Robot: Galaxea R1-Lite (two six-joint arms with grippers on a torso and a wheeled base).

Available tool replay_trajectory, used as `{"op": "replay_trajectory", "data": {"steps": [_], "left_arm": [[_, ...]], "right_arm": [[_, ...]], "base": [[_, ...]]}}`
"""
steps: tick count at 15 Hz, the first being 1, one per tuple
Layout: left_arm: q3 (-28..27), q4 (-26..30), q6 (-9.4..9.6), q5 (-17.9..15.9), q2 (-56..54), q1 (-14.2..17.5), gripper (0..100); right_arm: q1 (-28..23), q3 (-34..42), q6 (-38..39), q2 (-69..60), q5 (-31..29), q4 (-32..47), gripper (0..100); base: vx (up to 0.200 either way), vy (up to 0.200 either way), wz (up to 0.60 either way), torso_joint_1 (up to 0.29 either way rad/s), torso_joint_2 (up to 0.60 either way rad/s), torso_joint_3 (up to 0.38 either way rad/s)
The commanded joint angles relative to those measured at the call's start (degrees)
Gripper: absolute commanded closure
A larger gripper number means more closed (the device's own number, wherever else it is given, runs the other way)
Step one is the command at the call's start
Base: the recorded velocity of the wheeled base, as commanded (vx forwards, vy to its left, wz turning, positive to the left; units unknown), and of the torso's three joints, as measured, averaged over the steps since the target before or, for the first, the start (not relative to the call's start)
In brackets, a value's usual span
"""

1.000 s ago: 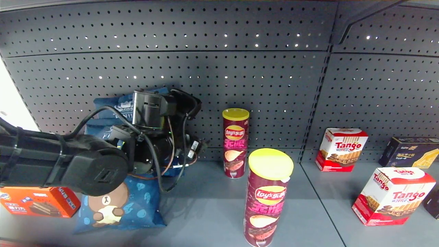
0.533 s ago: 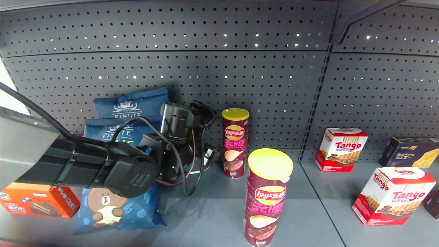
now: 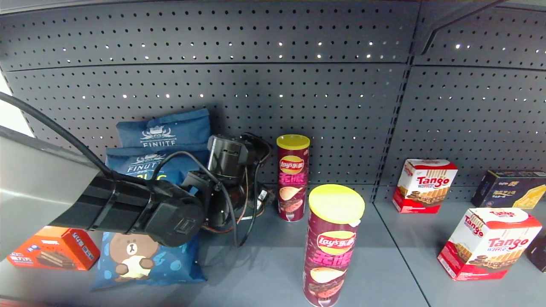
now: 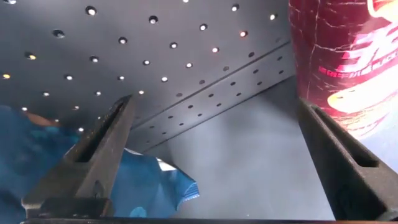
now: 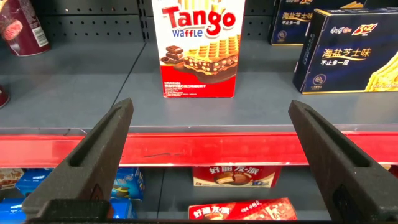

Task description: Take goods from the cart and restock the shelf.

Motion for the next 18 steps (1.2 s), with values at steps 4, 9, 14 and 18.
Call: {"op": "replay_trajectory", "data": {"steps": [4, 9, 14, 18], "left_arm": [[-0.6, -0.3, -0.51, 0.0, 1.4, 0.3, 0], [-1.3, -0.3, -0.77, 0.0, 2.9, 0.4, 0], [-2.6, -0.3, -0.77, -0.1, 4.5, -0.1, 0], [-2.7, -0.3, -0.77, -0.1, 4.6, -0.7, 0]], "right_arm": [[0.0, 0.0, 0.0, 0.1, 0.0, 0.0, 0], [0.0, 0.0, 0.0, 0.1, 0.0, 0.0, 0], [-0.1, 0.0, 0.0, 0.1, 0.0, 0.0, 0], [0.0, 0.0, 0.0, 0.1, 0.0, 0.0, 0]], "base": [[0.000, 0.000, 0.00, 0.000, 0.00, 0.000], [0.000, 0.000, 0.00, 0.000, 0.00, 0.000], [0.000, 0.000, 0.00, 0.000, 0.00, 0.000], [0.000, 0.000, 0.00, 0.000, 0.00, 0.000]]}}
